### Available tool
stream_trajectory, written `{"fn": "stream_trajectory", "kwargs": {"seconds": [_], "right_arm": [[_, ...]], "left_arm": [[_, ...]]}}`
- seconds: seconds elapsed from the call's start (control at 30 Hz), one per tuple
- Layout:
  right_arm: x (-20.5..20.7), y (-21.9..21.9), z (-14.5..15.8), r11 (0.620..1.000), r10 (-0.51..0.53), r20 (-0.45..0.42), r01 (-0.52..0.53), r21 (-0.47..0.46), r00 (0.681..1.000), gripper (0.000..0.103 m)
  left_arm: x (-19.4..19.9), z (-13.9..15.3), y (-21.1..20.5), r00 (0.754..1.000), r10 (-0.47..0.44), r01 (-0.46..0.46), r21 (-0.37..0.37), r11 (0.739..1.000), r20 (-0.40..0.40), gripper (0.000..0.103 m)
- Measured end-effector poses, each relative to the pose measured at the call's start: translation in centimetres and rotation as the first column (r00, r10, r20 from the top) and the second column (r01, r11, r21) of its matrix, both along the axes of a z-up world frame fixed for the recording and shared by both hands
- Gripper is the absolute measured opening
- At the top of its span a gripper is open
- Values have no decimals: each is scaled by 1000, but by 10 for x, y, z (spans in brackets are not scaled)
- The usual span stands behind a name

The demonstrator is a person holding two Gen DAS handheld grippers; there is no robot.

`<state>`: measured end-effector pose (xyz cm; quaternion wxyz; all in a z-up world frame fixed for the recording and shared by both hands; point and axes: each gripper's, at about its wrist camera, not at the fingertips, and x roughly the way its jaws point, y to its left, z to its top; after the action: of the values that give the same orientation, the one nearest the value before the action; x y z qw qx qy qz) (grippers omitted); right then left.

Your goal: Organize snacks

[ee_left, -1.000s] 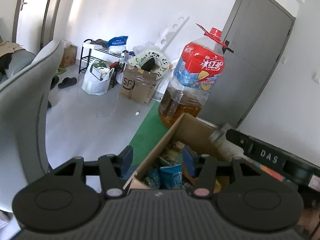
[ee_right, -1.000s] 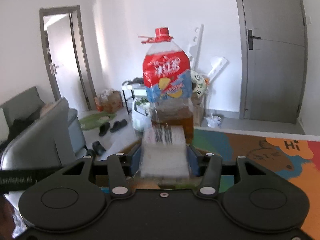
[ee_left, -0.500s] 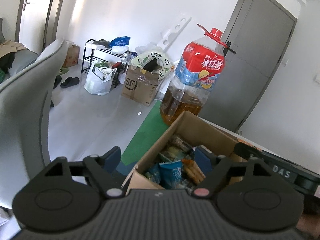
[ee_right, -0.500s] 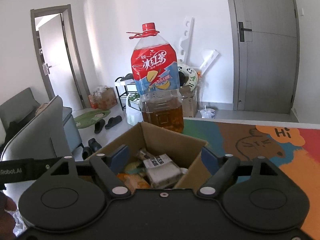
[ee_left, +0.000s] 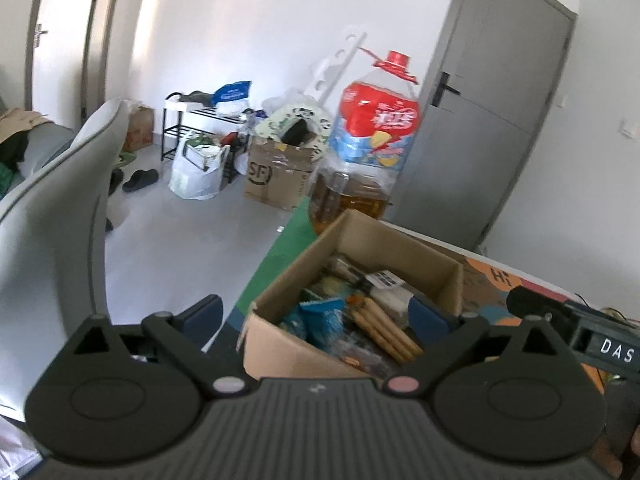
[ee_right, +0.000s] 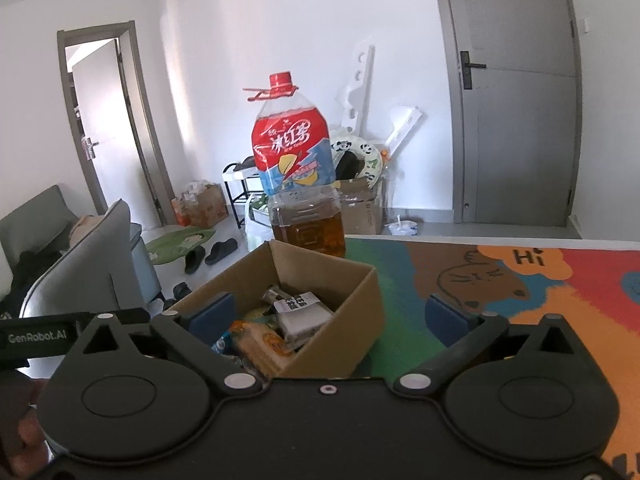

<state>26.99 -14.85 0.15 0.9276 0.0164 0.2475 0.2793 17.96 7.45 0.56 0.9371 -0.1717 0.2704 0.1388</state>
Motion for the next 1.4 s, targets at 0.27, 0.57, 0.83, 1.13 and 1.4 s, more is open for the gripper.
{"fn": "stream_trajectory", "kwargs": {"seconds": [0.27, 0.57, 0.83, 1.13, 1.4], "right_arm": [[-28, -23, 9, 1000, -30, 8, 30, -1, 1000, 103], [-61, -44, 15, 998, -63, 25, 63, 8, 998, 103], [-91, -65, 25, 996, -83, 42, 82, 23, 996, 103], [-122, -93, 39, 995, -72, 72, 67, 72, 995, 103], [-142, -100, 48, 997, -41, 51, 37, 67, 998, 103]], "left_arm": [[-23, 9, -16, 998, -58, 58, 17, 998, 4, 102], [-47, 15, -30, 996, -93, 94, 36, 995, -18, 103], [-70, 18, -37, 992, -120, 121, 58, 991, -22, 103], [-108, 24, -30, 991, -135, 135, 71, 988, 1, 103], [-130, 28, -17, 993, -115, 114, 40, 993, 7, 103]]}}
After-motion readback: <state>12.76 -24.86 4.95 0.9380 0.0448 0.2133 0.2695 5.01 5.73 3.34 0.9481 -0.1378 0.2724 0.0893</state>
